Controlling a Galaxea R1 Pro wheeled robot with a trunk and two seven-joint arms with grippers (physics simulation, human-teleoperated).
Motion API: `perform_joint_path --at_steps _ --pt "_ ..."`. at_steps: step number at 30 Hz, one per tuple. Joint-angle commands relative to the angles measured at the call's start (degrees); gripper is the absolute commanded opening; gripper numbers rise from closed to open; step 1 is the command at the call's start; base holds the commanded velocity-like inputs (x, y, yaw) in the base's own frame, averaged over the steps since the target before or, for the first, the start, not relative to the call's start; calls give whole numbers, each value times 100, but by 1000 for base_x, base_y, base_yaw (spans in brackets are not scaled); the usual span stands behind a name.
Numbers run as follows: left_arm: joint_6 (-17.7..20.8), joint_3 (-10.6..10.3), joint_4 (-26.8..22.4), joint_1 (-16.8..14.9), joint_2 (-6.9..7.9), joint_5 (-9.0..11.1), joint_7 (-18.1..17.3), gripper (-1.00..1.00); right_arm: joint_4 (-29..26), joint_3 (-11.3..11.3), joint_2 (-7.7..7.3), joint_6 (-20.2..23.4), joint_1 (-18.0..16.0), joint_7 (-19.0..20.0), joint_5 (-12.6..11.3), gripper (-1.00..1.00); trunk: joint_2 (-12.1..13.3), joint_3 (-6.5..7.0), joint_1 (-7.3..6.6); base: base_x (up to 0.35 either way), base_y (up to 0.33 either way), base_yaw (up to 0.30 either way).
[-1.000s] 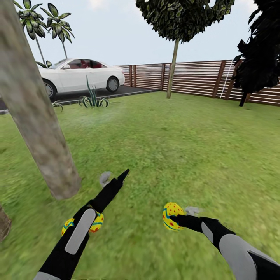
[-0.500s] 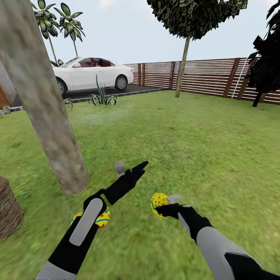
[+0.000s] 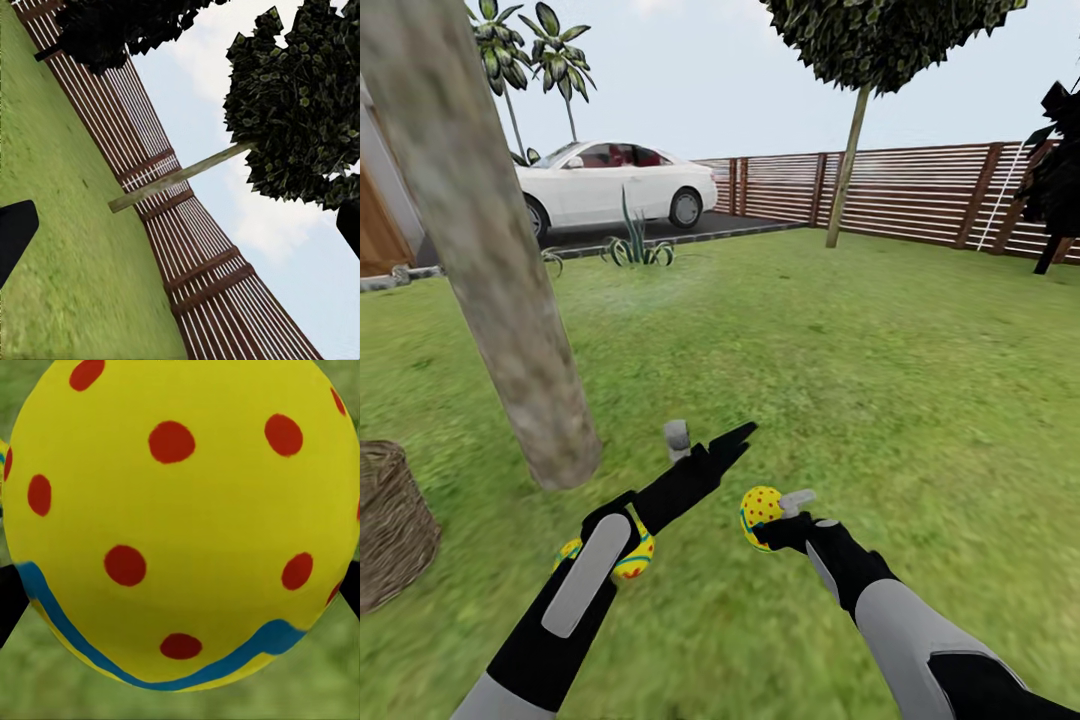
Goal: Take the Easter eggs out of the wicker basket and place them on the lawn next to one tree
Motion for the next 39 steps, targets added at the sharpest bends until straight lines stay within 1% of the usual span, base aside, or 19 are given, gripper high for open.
perform_joint_path --at_steps 1,4,7,9,12,13,14,16,17,18,19,20,22,24,29,31,33,35,39 --pt "43 5 3 -3 -2 47 -4 100 -14 -19 2 41 1 38 38 -100 -2 -12 -1 0 0 164" --pt "48 7 7 -3 -2 47 3 100 -16 -19 2 113 1 39 38 -100 -2 -35 -1 0 0 164" --pt "49 10 12 -3 5 41 12 100 -36 -19 6 423 1 77 19 -100 -2 -57 -1 0 0 164" --pt "49 8 9 -3 6 39 9 100 -41 -24 4 533 -24 231 9 -100 -2 -72 -1 0 0 164" --pt "57 15 -3 -3 15 38 0 100 -44 -46 2 651 -108 609 4 -100 -2 -95 -1 0 0 164" --pt "57 12 -4 -3 18 38 0 100 -47 -49 -1 744 -115 635 2 -100 -2 -103 -1 0 0 164" --pt "57 9 -3 -3 22 38 -1 100 -67 -52 -8 960 -157 662 -3 -100 -2 -110 -1 0 0 164" --pt "57 8 2 -3 24 38 -1 100 -88 -60 -11 1134 -263 676 -31 -100 -2 -125 -1 0 0 164" --pt "57 8 3 -3 24 38 -1 100 -92 -62 -9 1168 -321 678 -133 -100 -2 -133 -1 0 0 164" --pt "58 9 0 -3 24 38 -1 100 -89 -61 -19 1186 -392 676 -322 -100 -2 -141 -1 0 0 164" --pt "58 10 -3 -3 49 38 -1 100 -88 -57 -37 1204 -472 679 -637 -100 -2 -148 -1 0 0 161" --pt "58 9 -7 -3 97 38 -3 100 -87 -56 -44 1252 -509 681 -825 -100 -2 -156 -1 0 0 160" --pt "58 8 -21 -3 151 41 -9 100 -90 -55 -50 1524 -633 693 -997 -100 -2 -172 -1 0 0 160" --pt "58 8 -25 -3 165 40 -10 100 -94 -54 -32 1662 -692 697 -1036 -100 -2 -187 -1 0 0 159" --pt "49 6 -31 -3 174 46 -16 100 -17 -54 -4 1777 -760 689 -1067 -100 -2 -226 -1 0 0 158" --pt "43 6 -36 -3 179 47 -31 100 -12 -54 5 2047 -781 670 -1064 -100 -2 -242 -1 0 0 156" --pt "41 7 -39 -3 182 45 -193 100 -12 -54 8 2269 -814 665 -1066 -100 -2 -258 -1 0 0 153" --pt "38 7 -34 -3 182 40 -447 100 -8 -54 10 2351 -858 663 -1070 -100 -2 -274 -1 0 0 152" --pt "37 10 -32 -3 183 38 -586 100 33 -54 10 2371 -869 660 -1072 -100 -2 -306 -1 0 0 150"
